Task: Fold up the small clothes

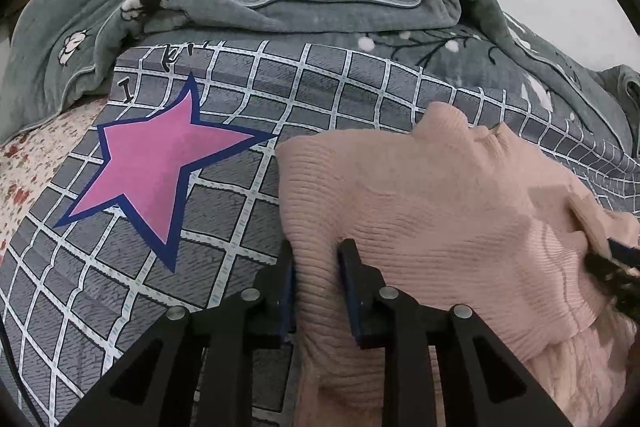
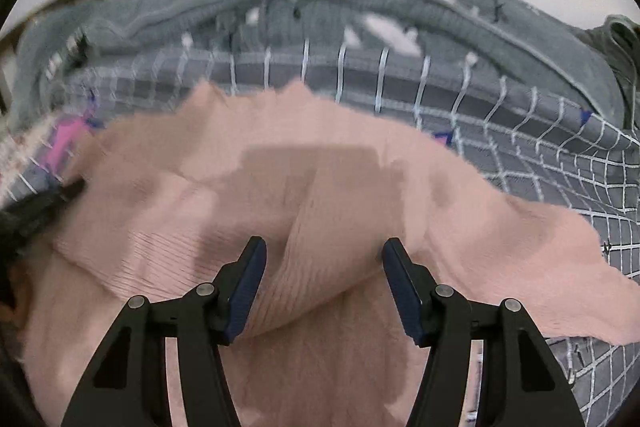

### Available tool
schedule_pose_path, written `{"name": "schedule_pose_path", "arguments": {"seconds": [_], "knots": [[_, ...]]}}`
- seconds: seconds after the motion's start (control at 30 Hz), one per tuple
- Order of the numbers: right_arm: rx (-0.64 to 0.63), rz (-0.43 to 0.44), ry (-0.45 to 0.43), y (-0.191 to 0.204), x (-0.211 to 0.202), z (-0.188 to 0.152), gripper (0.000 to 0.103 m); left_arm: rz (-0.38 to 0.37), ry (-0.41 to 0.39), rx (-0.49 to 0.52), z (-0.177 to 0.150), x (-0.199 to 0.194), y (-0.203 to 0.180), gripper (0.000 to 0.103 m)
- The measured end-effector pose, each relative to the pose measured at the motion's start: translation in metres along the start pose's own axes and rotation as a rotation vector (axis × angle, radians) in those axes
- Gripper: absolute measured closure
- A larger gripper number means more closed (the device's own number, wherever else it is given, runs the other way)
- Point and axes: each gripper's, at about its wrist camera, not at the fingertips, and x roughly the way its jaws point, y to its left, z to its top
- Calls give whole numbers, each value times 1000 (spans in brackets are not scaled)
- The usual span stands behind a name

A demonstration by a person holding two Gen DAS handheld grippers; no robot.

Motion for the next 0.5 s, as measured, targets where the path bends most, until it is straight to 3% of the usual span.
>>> {"name": "schedule_pose_path", "arguments": {"seconds": [0.07,0.2,0.3,0.37,0.43,0.5], "knots": [[-16,-19,-4,1,2,-5,92,-10,1,-8,0,0,1,79],[78,-28,-58,-33,-30,-13,89,-19,2,-12,0,1,2,78],[114,-47,-6,-59,-34,-34,72,-22,2,-14,0,1,2,78],[134,-67,15,-73,-37,-46,72,-23,3,-16,0,1,2,77],[153,-62,-14,-83,-46,-48,68,-29,4,-17,0,1,2,76],[168,-61,-47,-90,-53,-46,59,-38,11,-22,1,1,4,69]]}}
